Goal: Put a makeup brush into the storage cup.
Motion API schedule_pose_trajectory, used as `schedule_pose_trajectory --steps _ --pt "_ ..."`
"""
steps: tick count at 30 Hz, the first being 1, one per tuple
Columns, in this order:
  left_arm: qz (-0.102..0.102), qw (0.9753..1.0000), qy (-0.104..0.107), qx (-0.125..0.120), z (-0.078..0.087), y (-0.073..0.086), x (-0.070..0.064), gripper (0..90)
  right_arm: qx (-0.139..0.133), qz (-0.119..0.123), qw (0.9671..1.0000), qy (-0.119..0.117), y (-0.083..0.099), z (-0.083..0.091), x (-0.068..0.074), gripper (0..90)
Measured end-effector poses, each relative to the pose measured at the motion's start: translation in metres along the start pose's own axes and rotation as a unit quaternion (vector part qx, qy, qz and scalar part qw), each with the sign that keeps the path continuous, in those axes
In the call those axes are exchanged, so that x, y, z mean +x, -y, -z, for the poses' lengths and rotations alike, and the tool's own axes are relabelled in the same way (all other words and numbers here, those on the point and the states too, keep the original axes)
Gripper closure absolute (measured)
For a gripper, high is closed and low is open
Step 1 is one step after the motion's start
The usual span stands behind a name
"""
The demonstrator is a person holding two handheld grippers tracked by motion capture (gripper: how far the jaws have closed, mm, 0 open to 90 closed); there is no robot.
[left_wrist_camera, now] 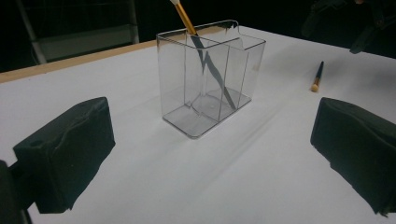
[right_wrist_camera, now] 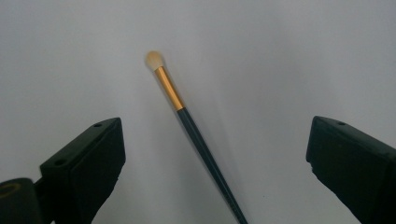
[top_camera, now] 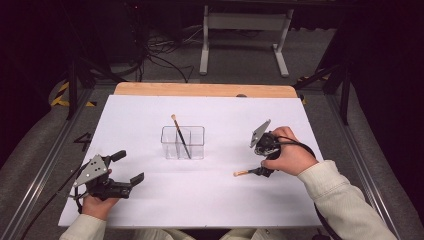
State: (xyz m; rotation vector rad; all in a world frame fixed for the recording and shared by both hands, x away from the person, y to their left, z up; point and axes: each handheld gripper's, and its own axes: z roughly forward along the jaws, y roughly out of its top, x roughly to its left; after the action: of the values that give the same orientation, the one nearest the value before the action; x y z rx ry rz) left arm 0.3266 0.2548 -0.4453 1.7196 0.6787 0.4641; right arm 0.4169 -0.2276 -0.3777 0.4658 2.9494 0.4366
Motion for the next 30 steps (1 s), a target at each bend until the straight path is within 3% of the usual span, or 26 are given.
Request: schedule_pose_trajectory --steps 12,19,30 --pt "0.001 1.0000 0.000 0.001 0.000 0.000 0.000 0.2 0.013 0.016 0.9998 -0.004 0.002 -0.008 0.002 10.5" --pt "0.001 1.0000 0.000 0.001 0.000 0.000 0.000 0.2 0.033 0.033 0.9984 -0.030 0.002 -0.016 0.005 28.7" --pt "0.001 1.0000 0.001 0.000 0.000 0.000 0.000 0.2 0.067 0.063 0.9948 -0.044 0.004 -0.031 0.004 51.4"
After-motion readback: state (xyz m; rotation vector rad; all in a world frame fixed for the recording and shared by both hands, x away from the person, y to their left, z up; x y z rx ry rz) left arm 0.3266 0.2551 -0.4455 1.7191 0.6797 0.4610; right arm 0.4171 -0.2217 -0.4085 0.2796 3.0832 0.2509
